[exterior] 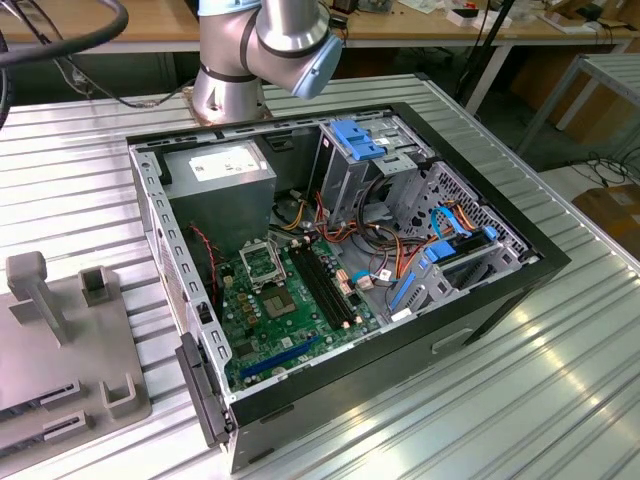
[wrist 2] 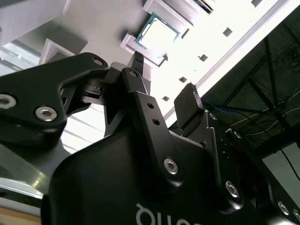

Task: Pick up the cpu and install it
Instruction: 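Pick up the cpu and move it towards the insertion slot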

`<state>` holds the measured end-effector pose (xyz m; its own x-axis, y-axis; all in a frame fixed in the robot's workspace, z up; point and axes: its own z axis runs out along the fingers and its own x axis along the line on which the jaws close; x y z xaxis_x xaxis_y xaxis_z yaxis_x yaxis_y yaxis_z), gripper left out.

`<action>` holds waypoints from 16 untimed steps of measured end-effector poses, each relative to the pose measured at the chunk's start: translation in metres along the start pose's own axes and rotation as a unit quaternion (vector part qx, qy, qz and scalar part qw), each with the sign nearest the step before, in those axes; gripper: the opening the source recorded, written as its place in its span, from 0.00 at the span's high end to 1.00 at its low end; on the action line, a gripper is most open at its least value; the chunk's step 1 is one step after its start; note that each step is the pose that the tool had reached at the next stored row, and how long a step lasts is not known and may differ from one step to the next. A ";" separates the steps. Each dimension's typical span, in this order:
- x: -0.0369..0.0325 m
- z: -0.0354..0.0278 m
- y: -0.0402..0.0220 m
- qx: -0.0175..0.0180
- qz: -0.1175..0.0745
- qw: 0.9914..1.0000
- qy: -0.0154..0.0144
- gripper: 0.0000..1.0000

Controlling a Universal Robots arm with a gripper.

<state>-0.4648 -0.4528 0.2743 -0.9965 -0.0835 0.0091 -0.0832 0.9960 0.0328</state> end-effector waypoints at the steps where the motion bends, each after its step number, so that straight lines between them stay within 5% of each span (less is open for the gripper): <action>1: 0.0000 0.0018 -0.0002 0.000 0.000 1.000 0.000 0.46; 16: -0.0005 0.0254 -0.0043 0.000 0.000 1.000 0.000 0.46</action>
<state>-0.4642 -0.4563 0.2488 -0.9964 -0.0840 0.0092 -0.0836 0.9960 0.0328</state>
